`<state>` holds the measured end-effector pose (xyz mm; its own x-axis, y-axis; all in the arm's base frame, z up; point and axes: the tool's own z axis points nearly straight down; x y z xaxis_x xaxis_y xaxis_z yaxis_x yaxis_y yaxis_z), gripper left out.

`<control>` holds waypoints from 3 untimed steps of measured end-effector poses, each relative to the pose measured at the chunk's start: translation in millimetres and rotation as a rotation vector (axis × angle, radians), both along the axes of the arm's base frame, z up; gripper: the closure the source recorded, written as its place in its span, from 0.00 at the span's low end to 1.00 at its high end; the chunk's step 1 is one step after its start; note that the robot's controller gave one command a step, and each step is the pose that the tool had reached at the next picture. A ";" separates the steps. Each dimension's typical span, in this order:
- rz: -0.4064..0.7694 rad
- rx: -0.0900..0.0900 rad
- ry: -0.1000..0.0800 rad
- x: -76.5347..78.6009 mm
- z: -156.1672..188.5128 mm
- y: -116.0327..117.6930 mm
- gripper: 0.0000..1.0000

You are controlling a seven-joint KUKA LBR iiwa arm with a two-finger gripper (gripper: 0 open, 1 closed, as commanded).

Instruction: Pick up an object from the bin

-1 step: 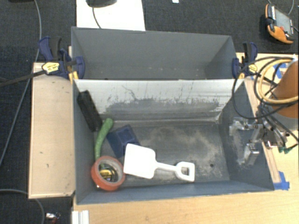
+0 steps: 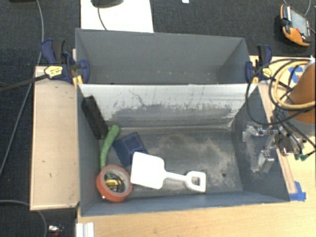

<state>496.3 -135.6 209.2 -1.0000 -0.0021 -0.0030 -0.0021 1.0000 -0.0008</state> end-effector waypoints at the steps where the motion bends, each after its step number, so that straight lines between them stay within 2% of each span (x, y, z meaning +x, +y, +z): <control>1: 0.580 0.001 0.004 3.2 -72.7 -16.4 0.00; 2: 0.424 0.001 -0.003 -1.3 -64.0 112.7 0.00; 3: 0.697 -0.005 -0.003 37.2 -77.3 20.8 0.00</control>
Offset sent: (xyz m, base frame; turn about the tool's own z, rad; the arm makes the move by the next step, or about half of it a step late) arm -0.0020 0.1104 -0.0645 -0.4217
